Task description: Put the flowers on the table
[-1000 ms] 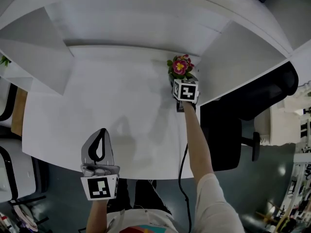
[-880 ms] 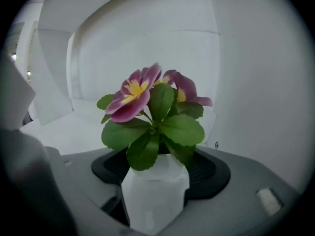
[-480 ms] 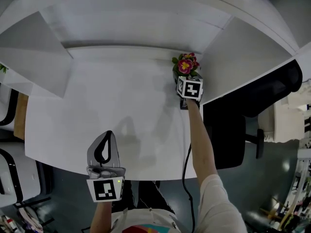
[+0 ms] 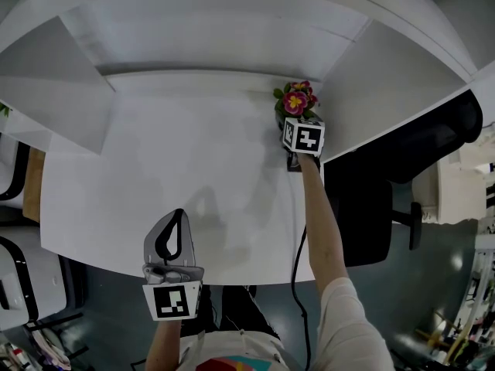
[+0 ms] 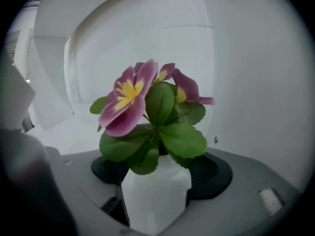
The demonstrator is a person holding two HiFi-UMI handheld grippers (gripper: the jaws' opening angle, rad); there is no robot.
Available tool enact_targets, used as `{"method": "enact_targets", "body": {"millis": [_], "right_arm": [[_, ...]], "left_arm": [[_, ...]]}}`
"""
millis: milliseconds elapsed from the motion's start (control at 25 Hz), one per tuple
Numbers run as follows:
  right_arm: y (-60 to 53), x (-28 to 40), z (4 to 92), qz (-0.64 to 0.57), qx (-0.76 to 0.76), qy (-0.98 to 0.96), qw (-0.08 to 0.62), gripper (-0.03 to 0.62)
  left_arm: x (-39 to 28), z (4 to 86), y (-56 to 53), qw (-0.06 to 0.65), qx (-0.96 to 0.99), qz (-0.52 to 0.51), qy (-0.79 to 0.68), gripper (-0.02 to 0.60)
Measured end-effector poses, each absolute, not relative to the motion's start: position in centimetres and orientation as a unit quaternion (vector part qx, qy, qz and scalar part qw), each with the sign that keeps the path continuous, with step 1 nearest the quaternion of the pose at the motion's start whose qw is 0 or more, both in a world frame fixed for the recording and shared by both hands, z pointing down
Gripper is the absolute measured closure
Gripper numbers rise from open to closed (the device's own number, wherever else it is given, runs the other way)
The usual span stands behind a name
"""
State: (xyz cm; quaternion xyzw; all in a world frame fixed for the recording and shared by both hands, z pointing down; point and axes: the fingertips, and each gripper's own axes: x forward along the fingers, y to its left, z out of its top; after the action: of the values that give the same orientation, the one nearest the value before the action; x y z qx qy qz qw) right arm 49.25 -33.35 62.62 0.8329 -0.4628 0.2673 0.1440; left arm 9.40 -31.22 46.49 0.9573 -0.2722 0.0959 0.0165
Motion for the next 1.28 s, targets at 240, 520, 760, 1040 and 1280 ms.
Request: {"method": "enact_targets", "body": {"millis": [240,520,760,1040,1280], "right_arm": [[-33.2,48.8,62.0,0.262,0.836,-0.467,0.123,0.260],[-31.7,47.7,59.7,0.246,0.843,-0.462,0.124,0.222],[-28.9,44.0,55.2,0.216,0.848,-0.467,0.131,0.218],[-24.2,37.7,45.6,0.153,0.854,-0.493,0.064,0.289],[-19.9,30.1,38.1,0.079,0.853,-0.515,0.022,0.497]], "left_arm": [[9.2,46.0,-31.3,0.017,0.958,0.090,-0.273,0.577],[9.5,43.8,-30.7,-0.002,0.963,0.069,-0.261,0.577],[10.1,41.6,-30.0,-0.005,0.969,0.041,-0.243,0.577],[11.3,38.1,-27.7,-0.013,0.978,0.002,-0.210,0.577],[11.7,35.0,-26.0,-0.035,0.982,-0.032,-0.185,0.577]]}}
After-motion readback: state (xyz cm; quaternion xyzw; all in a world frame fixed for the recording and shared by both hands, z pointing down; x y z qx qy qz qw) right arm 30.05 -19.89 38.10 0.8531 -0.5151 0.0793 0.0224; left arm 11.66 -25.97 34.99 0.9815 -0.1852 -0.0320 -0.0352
